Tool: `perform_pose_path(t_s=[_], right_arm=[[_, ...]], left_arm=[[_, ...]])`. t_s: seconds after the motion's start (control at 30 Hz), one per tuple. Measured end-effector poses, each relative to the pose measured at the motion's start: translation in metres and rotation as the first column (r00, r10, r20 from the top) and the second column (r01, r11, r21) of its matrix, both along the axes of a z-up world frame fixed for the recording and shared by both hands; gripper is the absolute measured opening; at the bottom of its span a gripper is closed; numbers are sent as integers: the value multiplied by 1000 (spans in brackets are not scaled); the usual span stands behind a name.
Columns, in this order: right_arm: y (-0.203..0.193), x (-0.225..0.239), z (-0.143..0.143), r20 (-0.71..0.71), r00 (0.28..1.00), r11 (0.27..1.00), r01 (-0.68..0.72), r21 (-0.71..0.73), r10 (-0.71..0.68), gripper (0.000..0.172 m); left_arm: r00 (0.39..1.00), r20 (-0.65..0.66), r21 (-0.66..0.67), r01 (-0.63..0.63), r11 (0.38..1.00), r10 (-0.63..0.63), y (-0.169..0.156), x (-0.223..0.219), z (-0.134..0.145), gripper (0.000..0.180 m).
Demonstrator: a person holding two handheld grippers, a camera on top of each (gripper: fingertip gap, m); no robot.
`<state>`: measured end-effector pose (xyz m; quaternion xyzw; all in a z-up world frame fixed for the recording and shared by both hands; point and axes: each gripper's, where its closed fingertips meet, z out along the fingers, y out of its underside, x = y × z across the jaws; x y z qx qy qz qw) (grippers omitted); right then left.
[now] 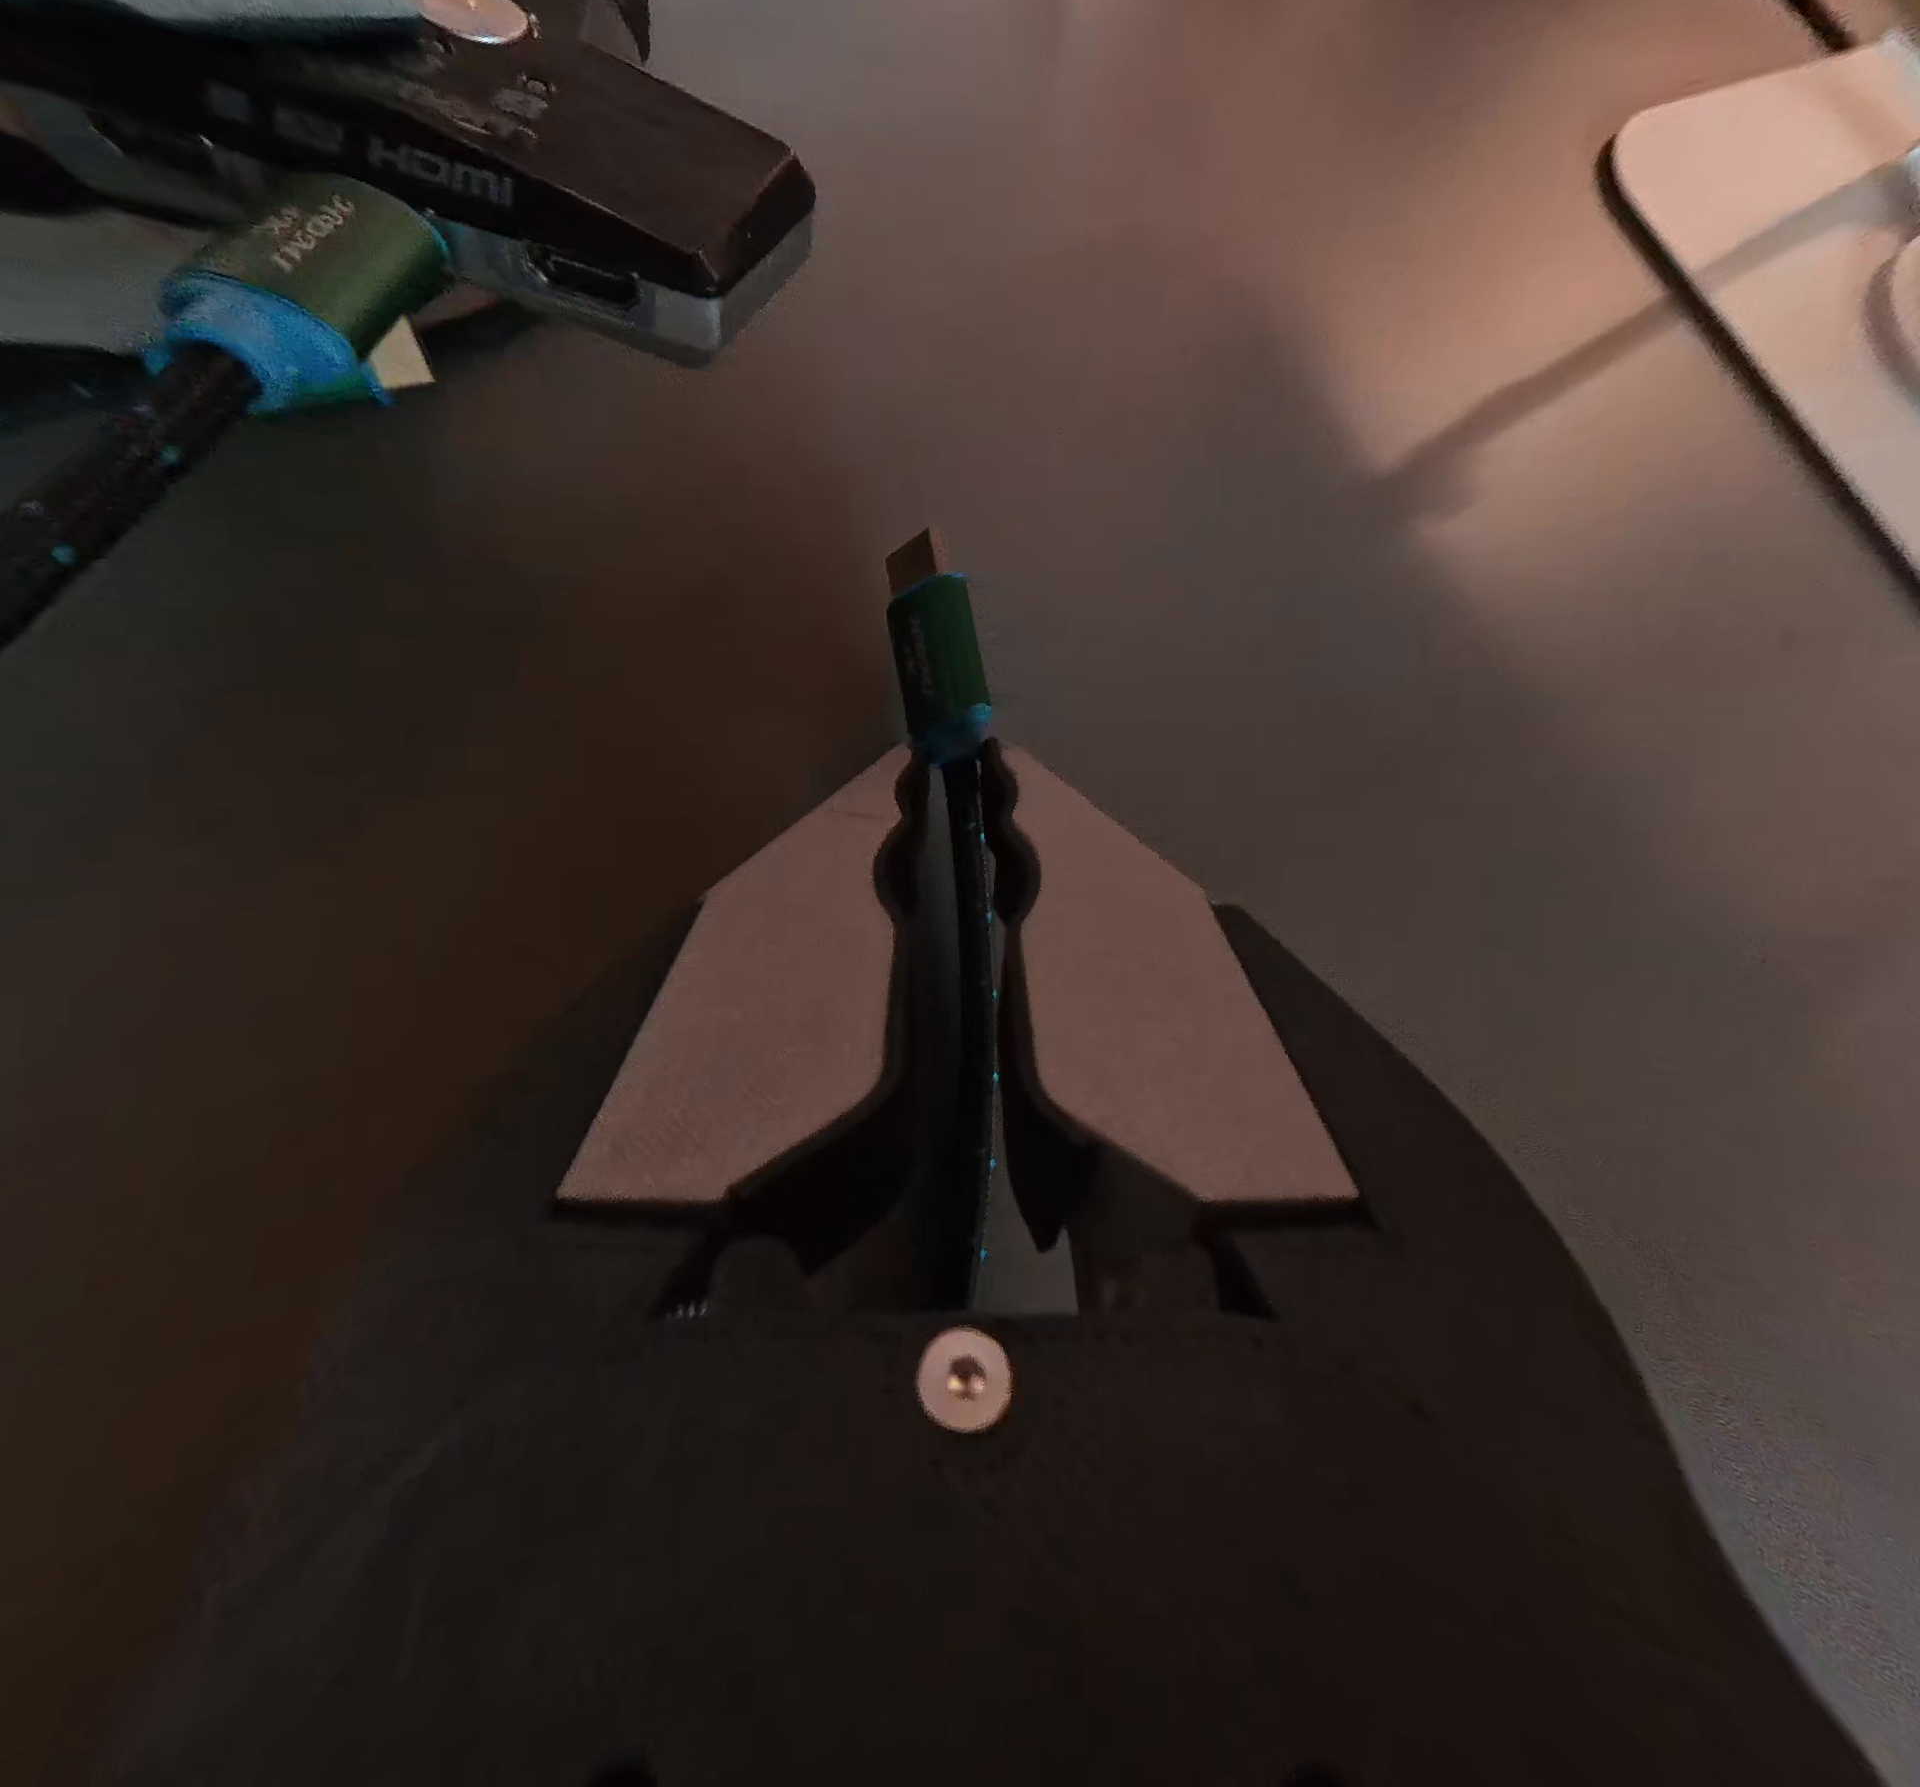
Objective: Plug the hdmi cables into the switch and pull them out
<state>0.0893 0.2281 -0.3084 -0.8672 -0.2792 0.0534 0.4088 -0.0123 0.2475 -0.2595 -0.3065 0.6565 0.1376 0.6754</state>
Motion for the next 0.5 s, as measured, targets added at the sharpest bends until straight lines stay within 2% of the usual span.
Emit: perform_pose_path(t_s=[0.13,0.27,0.4,0.5], right_arm=[[-2,-2,5,-175,984,998,1,-56,-11,6],[-5,1,13,-320,947,997,3,-81,-29,6],[-8,2,30,-487,873,998,-28,-64,-7,6],[-14,-5,38,-598,801,993,-83,-87,14,6]], left_arm=[[1000,5,43,-15,999,15,12,1,8,18],[998,-65,123,-12,992,20,21,9,5,19],[994,-105,283,22,959,8,21,19,10,18],[997,-69,343,52,938,-30,14,25,21,19]])
